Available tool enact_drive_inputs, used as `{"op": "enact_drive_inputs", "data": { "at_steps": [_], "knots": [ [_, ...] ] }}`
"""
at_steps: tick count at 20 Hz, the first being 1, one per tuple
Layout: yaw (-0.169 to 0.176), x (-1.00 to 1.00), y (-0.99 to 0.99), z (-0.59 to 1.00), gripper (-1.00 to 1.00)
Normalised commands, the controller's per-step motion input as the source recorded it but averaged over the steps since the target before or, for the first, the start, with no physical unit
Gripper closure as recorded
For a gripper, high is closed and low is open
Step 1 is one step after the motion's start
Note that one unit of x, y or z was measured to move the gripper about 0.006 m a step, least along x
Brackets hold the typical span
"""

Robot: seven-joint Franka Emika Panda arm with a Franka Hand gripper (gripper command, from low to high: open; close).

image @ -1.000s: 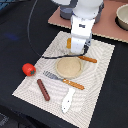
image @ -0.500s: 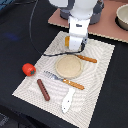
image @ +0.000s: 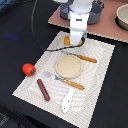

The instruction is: Interact with the objects in diverse but meaningful ways.

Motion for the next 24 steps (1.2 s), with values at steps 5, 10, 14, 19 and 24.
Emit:
{"op": "enact_drive_inputs", "data": {
  "at_steps": [5,10,14,19,24],
  "knots": [
    [-0.031,0.00,-0.27,0.79,-1.00],
    [-0.035,-0.23,-0.62,0.53,-1.00],
    [0.000,-0.85,-0.45,0.02,-1.00],
    [0.000,-0.92,-0.45,-0.06,-1.00],
    [0.000,-0.92,-0.46,-0.18,-1.00]
  ]
}}
